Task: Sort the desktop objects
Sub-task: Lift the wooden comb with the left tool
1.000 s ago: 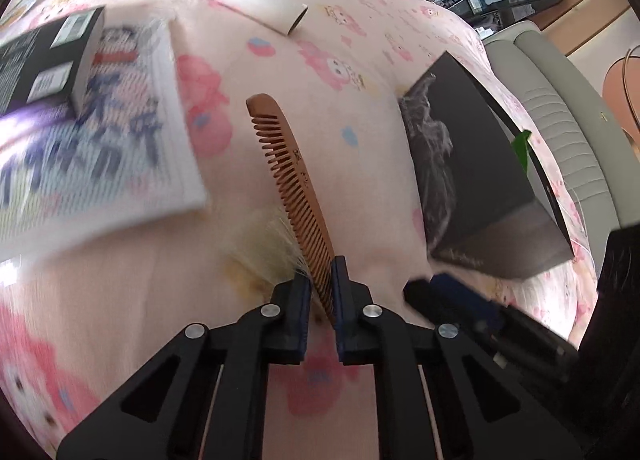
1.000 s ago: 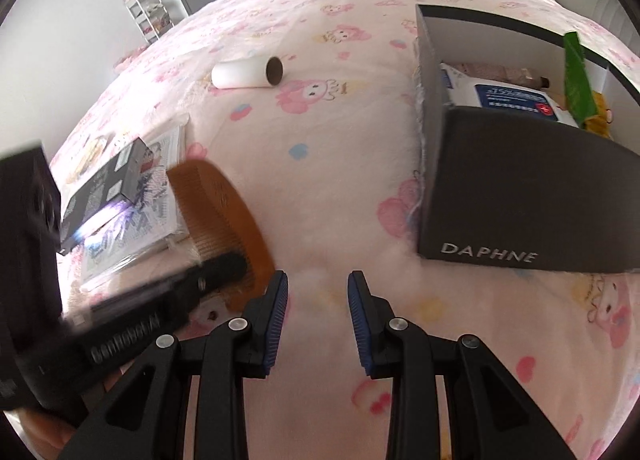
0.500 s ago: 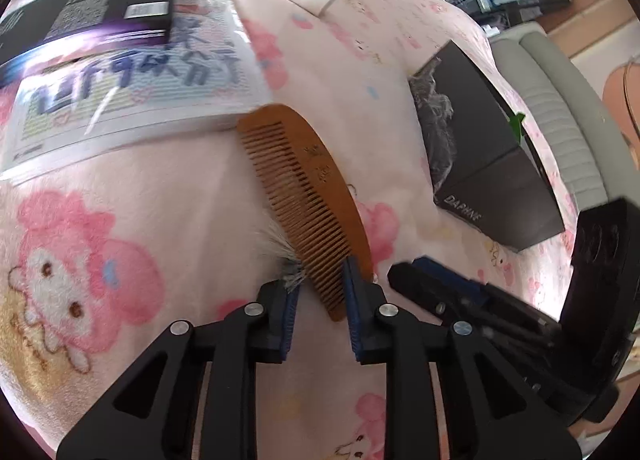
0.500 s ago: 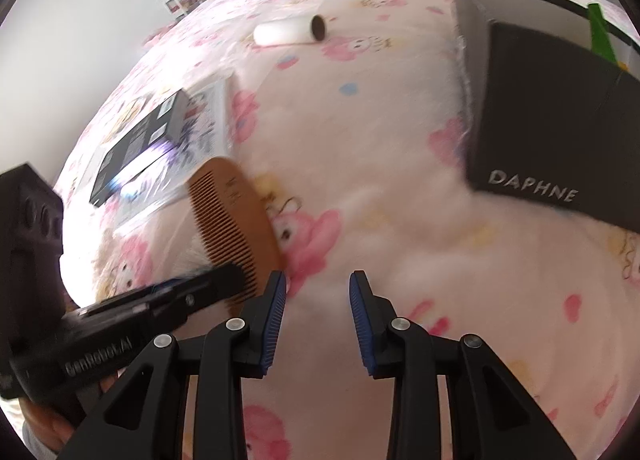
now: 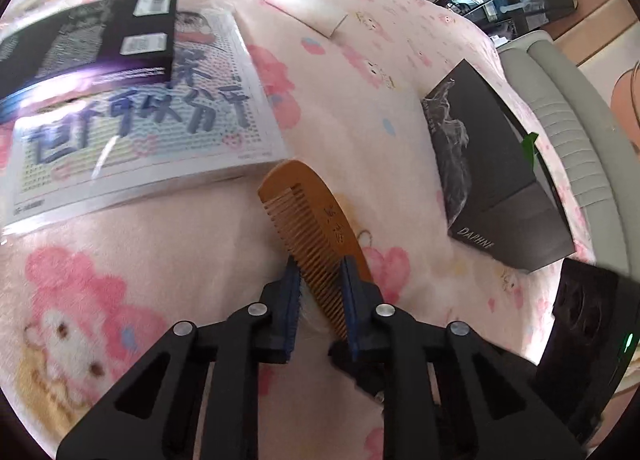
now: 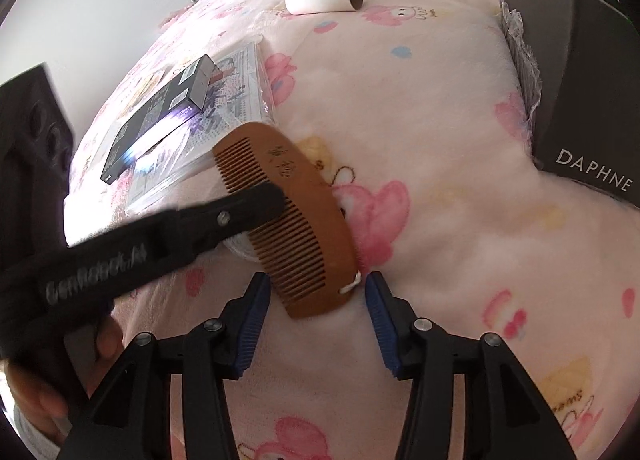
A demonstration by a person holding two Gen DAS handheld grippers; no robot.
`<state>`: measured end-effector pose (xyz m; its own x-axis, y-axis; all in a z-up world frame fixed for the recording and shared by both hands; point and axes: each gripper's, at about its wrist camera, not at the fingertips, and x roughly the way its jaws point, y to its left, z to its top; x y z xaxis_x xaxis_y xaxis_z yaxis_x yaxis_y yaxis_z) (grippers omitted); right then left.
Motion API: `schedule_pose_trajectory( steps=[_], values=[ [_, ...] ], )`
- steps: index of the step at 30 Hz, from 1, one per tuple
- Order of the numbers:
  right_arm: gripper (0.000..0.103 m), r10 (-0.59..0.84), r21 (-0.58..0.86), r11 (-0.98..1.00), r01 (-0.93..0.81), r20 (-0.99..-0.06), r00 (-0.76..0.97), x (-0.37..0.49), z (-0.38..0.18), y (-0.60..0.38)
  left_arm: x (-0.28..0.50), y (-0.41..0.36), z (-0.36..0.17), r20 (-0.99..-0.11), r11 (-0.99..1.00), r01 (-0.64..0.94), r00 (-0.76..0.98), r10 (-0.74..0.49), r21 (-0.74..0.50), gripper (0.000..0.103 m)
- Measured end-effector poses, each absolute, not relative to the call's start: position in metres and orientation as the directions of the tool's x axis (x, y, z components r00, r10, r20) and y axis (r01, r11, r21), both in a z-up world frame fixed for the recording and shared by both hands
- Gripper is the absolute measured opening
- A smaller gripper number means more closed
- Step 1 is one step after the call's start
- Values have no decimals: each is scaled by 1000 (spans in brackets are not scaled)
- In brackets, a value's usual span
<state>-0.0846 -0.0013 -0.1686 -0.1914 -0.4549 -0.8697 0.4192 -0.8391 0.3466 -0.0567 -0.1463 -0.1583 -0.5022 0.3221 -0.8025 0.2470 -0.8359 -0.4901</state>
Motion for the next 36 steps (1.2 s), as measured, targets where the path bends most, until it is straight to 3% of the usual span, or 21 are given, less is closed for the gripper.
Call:
schedule_pose_trajectory(
  steps=[3, 7, 14, 22, 24, 31, 36],
  values=[
    [42, -431, 316, -855, 410, -874, -224, -86, -163, 4, -43, -147, -159, -808, -830, 261, -491, 325, -492, 9],
    [41, -369, 235, -889, 394, -876, -310, -89, -150, 17, -29, -152, -159, -808, -822, 267, -482, 339, -504, 10],
    [41, -434, 334, -881, 336, -854, -287, -98, -137, 38, -43, -176, -147, -780, -809, 293, -555, 290, -509, 51],
    [42, -485, 427, -860, 280, -855, -184, -101, -167, 25, -79, -176, -167, -817, -856, 276, -519, 250, -438, 49],
    [42, -502, 450, -852, 267, -846, -178, -104, -170, 25, -77, -173, -166, -821, -870, 260, -518, 240, -418, 31],
    [42, -542, 493, -834, 249, -815, -204, -109, -162, 34, -52, -163, -158, -824, -871, 263, -514, 238, -415, 25],
    [42, -526, 473, -846, 247, -817, -236, -112, -155, 39, -39, -161, -157, -826, -863, 263, -501, 261, -432, 26]
  ],
)
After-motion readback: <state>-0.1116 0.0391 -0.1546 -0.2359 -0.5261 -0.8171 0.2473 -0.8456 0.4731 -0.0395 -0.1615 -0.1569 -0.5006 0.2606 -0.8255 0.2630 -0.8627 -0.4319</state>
